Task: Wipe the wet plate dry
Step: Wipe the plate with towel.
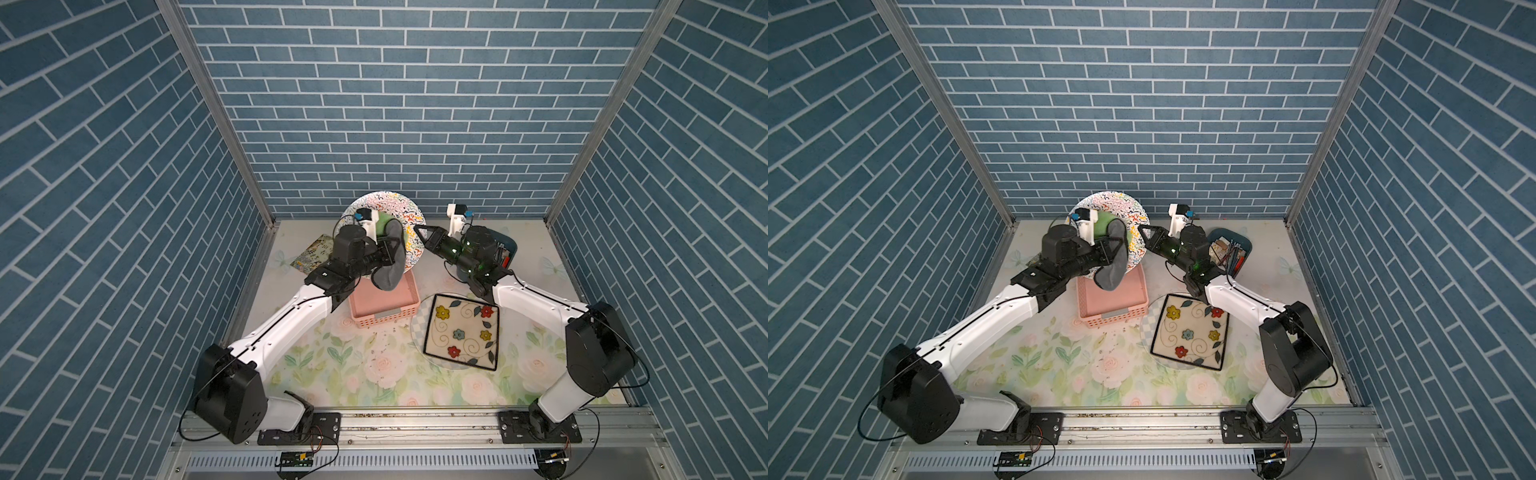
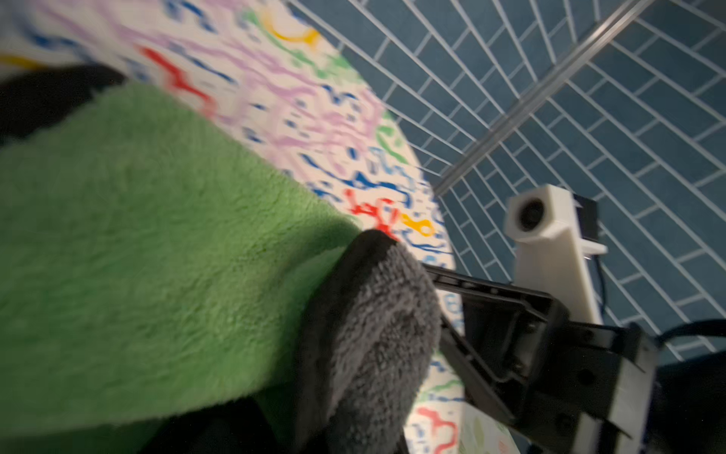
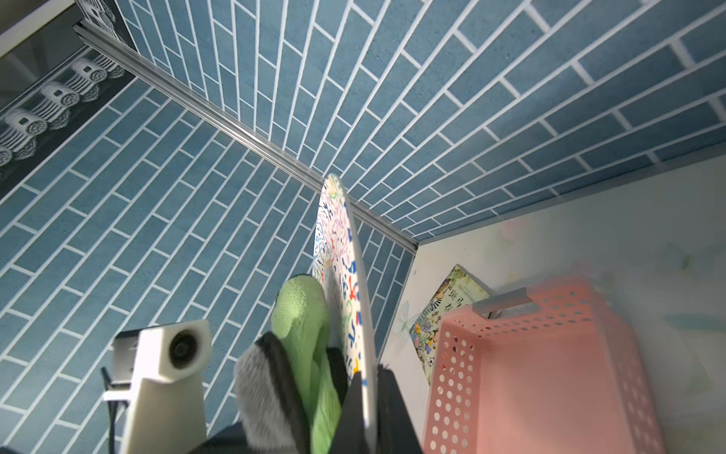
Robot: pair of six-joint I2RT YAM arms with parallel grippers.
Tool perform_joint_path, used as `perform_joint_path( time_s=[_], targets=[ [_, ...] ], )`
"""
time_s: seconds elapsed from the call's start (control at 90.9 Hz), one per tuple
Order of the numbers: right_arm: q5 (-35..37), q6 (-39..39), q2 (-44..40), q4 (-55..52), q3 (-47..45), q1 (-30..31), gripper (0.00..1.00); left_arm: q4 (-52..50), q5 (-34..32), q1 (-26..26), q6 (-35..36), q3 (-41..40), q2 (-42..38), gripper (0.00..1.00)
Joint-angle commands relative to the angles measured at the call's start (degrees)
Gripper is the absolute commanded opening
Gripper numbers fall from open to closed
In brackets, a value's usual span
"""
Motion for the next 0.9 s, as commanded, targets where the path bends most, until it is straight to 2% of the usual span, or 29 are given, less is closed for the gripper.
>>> perform_joint_path(
  time_s=[0.0, 0.121, 0.176, 0.242, 0.352, 0.385, 0.451, 0.539, 0.616, 0.682, 0.781, 0.836, 0.891],
  targets=[
    [-3.10, 11.25, -4.39, 17.69, 4.49, 1.93, 0.00, 0.77, 1.56, 1.09, -4.20, -1.45, 1.03, 0.00],
    [-1.97, 10.91, -9.63, 17.62, 0.97, -0.20, 0.00, -1.78, -1.98, 11.75, -6.19, -4.09, -3.26, 0.00],
    [-1.65, 10.21, -11.36, 16.49, 0.00, -0.52, 0.00, -4.53, -5.02, 13.47, -3.35, -3.39, -3.77, 0.00],
    [-1.62, 8.32, -12.14, 14.48, 0.29, 0.51, 0.00, -6.68, -3.32, 11.46, -0.59, -0.95, -1.43, 0.00],
    [-2.46, 6.93, -11.06, 15.28, 1.93, 3.10, 0.00, -6.16, -1.97, 1.99, 1.60, 2.99, 4.19, 0.00],
    [-2.79, 6.46, -10.85, 15.60, 2.18, 3.42, 0.00, -4.76, -1.20, 0.50, 0.82, 3.27, 4.92, 0.00],
    [-3.08, 5.52, -11.38, 15.69, 1.70, 3.56, 0.00, -1.65, -0.57, 1.77, -2.27, 2.93, 4.56, 0.00],
    [-4.32, 3.20, -13.53, 14.47, -0.10, 3.81, 0.00, -1.15, -1.85, 8.97, -6.17, 3.32, 2.79, 0.00],
    [-6.01, 0.01, -15.07, 12.32, -1.18, 5.34, 0.00, -3.13, -4.70, 12.52, -4.10, 5.93, 2.50, 0.00],
    [-7.23, -2.97, -15.54, 11.34, -1.33, 7.16, 0.00, -6.05, -4.24, 10.40, 0.52, 10.40, 5.07, 0.00],
    [-7.73, -4.48, -15.92, 13.72, -1.34, 8.00, 0.00, -11.28, -3.08, 2.25, 5.90, 17.72, 11.13, 0.00],
    [-5.60, -5.08, -16.96, 13.13, -1.35, 7.55, 0.00, -10.49, -2.00, -0.42, 6.07, 17.77, 12.30, 0.00],
    [-4.28, -5.54, -18.38, 12.13, -1.84, 6.33, 0.00, -8.11, -1.86, -0.07, 4.26, 15.60, 11.23, 0.00]
  ],
)
